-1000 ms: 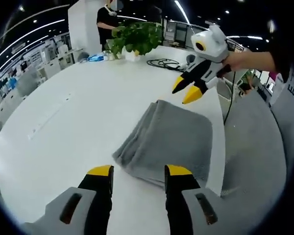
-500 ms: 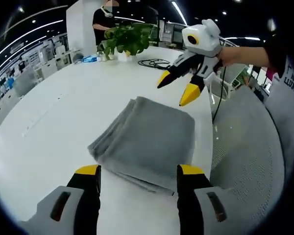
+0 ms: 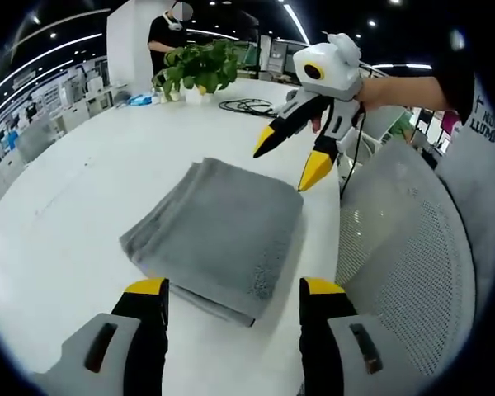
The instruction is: Fold the towel on the table until its edges align and the towel forms a compact rectangular stack.
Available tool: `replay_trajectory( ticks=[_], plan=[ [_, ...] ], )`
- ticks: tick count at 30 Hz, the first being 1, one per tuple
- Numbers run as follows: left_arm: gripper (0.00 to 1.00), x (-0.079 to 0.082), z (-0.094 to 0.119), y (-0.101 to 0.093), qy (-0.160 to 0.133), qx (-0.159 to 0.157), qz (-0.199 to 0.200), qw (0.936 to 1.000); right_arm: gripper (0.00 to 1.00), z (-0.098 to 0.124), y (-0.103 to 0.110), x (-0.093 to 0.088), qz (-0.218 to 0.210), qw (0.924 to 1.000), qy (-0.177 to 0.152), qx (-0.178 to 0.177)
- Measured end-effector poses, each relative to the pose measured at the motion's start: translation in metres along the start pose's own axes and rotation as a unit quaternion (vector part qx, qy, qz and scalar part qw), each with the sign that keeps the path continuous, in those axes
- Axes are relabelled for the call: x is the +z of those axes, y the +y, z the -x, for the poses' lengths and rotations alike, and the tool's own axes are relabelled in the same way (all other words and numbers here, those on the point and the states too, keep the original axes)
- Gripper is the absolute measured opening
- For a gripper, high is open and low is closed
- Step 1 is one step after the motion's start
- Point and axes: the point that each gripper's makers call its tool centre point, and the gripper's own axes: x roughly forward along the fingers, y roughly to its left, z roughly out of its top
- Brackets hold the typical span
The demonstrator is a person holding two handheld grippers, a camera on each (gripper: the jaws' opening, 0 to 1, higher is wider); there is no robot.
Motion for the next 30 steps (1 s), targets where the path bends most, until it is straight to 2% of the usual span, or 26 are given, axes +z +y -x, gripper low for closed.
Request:
replay_trajectory(
  ticks=[4,7,9,12,13,14,17,22,27,30],
  plan=[
    [0.65,-0.007,-0.005,-0.006,0.004,-0.002,-0.001,1.0,0.53,0.001,0.009,-0.012,0.017,0.9997,0.014,0.004],
    [0.65,-0.012,-0.007,-0.009,0.013,0.0,-0.009,0.9999,0.53,-0.001,0.008,-0.019,0.025,0.9994,0.022,0.003],
    [0.65,-0.01,-0.005,-0.015,0.014,0.002,-0.011,0.9998,0.52,-0.002,0.008,-0.021,0.026,0.9993,0.025,0.002],
    [0.63,-0.011,-0.006,-0.01,0.015,0.014,-0.012,0.9997,0.51,-0.003,0.011,-0.024,0.023,0.9993,0.028,0.004],
    [0.6,-0.011,-0.006,-0.004,0.017,0.037,-0.026,0.9988,0.51,-0.006,0.013,-0.026,0.023,0.9993,0.03,0.005],
    [0.57,-0.012,-0.006,-0.003,0.021,0.044,-0.039,0.998,0.51,-0.007,0.014,-0.027,0.024,0.9992,0.033,0.007],
    [0.57,-0.012,-0.012,-0.011,0.024,0.044,-0.045,0.9977,0.5,-0.013,0.02,-0.033,0.027,0.9987,0.041,0.012],
    [0.57,-0.017,-0.02,-0.012,0.026,0.05,-0.051,0.9971,0.48,-0.021,0.031,-0.039,0.03,0.9982,0.048,0.019],
    [0.55,-0.022,-0.026,-0.014,0.044,0.061,-0.08,0.994,0.45,-0.023,0.027,-0.045,0.037,0.9975,0.06,0.007],
    [0.53,-0.029,-0.03,-0.009,0.044,0.058,-0.078,0.9943,0.4,-0.021,0.024,-0.047,0.025,0.9975,0.066,0.001]
  ],
)
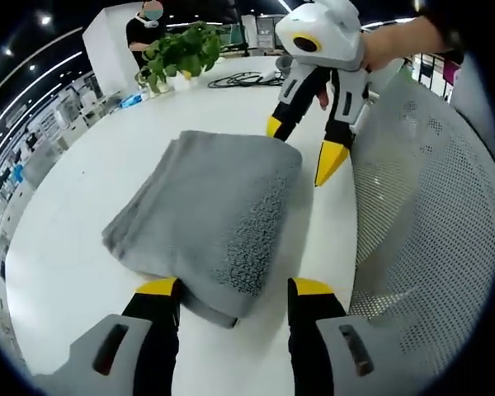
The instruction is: Fold the towel on the table until its edges align and the towel forms a compact rectangular stack.
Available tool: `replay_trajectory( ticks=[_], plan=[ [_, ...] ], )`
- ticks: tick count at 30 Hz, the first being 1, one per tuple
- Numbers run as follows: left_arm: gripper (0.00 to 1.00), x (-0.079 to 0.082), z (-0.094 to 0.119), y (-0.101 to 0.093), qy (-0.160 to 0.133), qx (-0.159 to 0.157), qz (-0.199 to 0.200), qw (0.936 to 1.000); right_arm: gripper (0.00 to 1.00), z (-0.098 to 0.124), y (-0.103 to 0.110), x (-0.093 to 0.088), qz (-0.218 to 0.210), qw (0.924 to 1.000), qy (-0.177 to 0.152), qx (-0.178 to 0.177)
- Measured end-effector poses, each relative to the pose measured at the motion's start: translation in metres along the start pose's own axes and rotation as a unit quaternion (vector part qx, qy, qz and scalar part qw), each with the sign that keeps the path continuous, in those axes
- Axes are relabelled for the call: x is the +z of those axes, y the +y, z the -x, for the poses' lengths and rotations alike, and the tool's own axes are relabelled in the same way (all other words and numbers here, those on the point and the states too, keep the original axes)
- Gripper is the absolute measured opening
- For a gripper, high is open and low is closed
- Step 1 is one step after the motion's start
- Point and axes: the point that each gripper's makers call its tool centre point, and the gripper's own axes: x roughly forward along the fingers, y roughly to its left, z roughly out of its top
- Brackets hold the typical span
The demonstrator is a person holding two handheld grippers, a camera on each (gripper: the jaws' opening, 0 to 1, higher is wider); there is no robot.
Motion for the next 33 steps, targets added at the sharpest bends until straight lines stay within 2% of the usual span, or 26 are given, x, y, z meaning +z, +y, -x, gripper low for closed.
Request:
replay_trajectory(
  ticks=[9,16,20,33],
  plan=[
    [0.43,-0.002,-0.001,0.009,-0.008,0.009,0.006,0.9999,0.31,-0.003,-0.006,0.004,-0.036,0.9992,-0.017,-0.002],
    [0.41,-0.001,-0.004,0.014,-0.008,0.005,0.013,0.9999,0.3,-0.008,-0.013,0.007,-0.051,0.9985,-0.022,0.001],
    [0.41,0.001,-0.006,0.022,-0.009,0.007,0.017,0.9998,0.3,-0.011,-0.021,0.012,-0.066,0.9975,-0.025,0.003],
    [0.4,0.009,-0.018,0.06,-0.014,0.026,0.042,0.9987,0.29,-0.021,-0.057,0.034,-0.078,0.996,-0.042,-0.014]
  ],
)
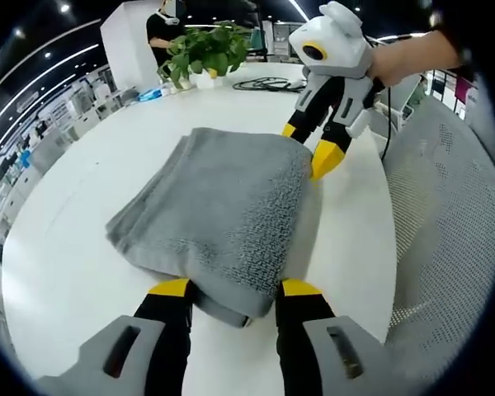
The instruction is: Fold the towel on the table until its edges align and the towel forms a compact rectangular stack.
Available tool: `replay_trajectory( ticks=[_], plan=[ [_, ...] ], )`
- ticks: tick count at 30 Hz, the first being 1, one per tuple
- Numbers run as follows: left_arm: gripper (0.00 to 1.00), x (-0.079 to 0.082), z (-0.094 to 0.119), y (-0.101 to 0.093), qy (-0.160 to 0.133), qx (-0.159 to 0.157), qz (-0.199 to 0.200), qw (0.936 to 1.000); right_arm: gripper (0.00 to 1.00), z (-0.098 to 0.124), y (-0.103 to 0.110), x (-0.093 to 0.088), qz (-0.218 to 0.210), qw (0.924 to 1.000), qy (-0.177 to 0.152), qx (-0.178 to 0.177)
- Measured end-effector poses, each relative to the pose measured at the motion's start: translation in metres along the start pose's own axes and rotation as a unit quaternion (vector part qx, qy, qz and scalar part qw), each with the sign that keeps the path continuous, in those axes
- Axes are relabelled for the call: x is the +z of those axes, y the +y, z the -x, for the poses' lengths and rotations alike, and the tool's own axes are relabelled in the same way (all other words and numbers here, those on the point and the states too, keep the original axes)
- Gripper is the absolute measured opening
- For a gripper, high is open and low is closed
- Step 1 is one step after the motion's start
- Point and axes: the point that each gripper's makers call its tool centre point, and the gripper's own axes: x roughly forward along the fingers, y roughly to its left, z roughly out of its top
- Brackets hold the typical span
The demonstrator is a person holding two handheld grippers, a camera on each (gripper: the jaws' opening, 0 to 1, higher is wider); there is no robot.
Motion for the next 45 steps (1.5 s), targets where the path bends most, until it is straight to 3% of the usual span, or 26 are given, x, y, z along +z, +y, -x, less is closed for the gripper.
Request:
replay_trajectory(
  ticks=[22,36,45],
  plan=[
    [0.41,0.011,-0.02,0.065,0.012,0.009,-0.019,0.9997,0.29,-0.03,-0.037,0.041,-0.028,0.9993,-0.019,-0.014],
    [0.41,0.016,-0.027,0.079,0.027,0.022,-0.013,0.9993,0.28,-0.04,-0.056,0.051,-0.04,0.9981,-0.025,-0.039],
    [0.42,0.013,-0.024,0.085,0.038,0.017,-0.017,0.999,0.27,-0.036,-0.054,0.052,-0.034,0.9983,-0.023,-0.041]
  ],
)
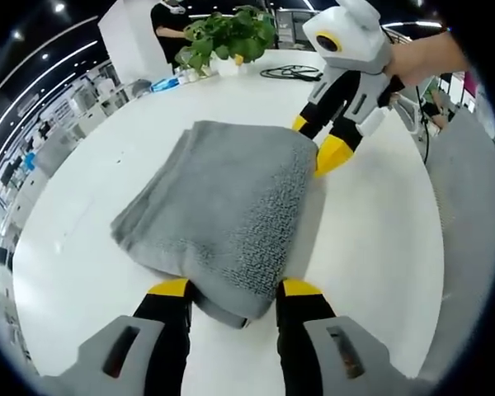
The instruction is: Fold the towel on the table until its edges align and the towel forms a compact rectangular stack.
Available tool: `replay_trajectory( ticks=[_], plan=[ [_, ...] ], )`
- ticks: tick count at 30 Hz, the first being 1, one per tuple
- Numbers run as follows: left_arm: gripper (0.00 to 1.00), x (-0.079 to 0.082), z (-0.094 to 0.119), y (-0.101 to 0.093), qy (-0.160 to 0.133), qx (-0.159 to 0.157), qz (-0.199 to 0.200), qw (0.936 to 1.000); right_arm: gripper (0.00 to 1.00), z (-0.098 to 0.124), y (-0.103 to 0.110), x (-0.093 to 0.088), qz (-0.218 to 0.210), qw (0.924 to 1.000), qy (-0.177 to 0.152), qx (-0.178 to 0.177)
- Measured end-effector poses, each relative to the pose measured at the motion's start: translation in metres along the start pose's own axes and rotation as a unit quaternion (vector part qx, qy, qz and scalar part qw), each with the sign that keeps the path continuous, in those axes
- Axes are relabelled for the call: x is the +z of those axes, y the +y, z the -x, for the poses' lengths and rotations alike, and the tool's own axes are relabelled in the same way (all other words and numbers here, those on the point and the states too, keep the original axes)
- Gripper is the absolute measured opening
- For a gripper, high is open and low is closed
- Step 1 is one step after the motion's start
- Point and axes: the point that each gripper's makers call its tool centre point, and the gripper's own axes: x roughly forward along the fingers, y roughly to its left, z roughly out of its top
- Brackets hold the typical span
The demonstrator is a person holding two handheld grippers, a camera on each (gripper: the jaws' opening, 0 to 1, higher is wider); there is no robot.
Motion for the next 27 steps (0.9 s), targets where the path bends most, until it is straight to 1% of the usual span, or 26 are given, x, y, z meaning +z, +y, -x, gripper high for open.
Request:
replay_trajectory(
  ticks=[2,5,8,10,11,14,17,18,20,24,27],
  plan=[
    [0.43,-0.001,0.004,0.0,0.004,0.0,0.006,1.0,0.27,0.002,0.001,0.0,-0.002,1.0,0.0,0.0],
    [0.43,-0.003,0.009,0.001,-0.002,0.004,0.022,0.9997,0.26,0.005,0.001,0.0,0.002,1.0,-0.001,-0.001],
    [0.43,-0.007,0.014,0.003,-0.006,0.009,0.038,0.9992,0.28,0.008,-0.002,0.002,-0.001,0.9999,-0.013,-0.01],
    [0.43,-0.008,0.019,0.005,-0.012,0.018,0.06,0.9979,0.28,0.01,-0.002,0.004,-0.002,0.9998,-0.017,-0.013],
    [0.43,-0.008,0.022,0.005,-0.017,0.021,0.075,0.9968,0.28,0.015,-0.001,0.005,-0.003,0.9997,-0.021,-0.016],
    [0.43,-0.004,0.031,0.0,-0.022,0.025,0.087,0.9957,0.28,0.02,0.001,0.005,-0.002,0.9995,-0.025,-0.017],
    [0.44,-0.007,0.037,-0.007,-0.02,0.02,0.094,0.9952,0.28,0.028,0.003,0.006,0.0,0.9993,-0.032,-0.02],
    [0.44,-0.008,0.038,-0.007,-0.022,0.023,0.1,0.9945,0.28,0.028,0.003,0.006,0.001,0.9993,-0.033,-0.02],
    [0.44,-0.009,0.045,-0.008,-0.032,0.027,0.116,0.9924,0.28,0.034,0.006,0.003,0.004,0.9993,-0.031,-0.019],
    [0.45,-0.014,0.052,-0.012,-0.037,0.031,0.122,0.9913,0.29,0.04,0.006,-0.006,0.007,0.9994,-0.027,-0.021],
    [0.45,-0.012,0.058,-0.02,-0.047,0.032,0.133,0.9894,0.3,0.046,0.009,-0.009,0.004,0.9992,-0.031,-0.024]
  ],
)
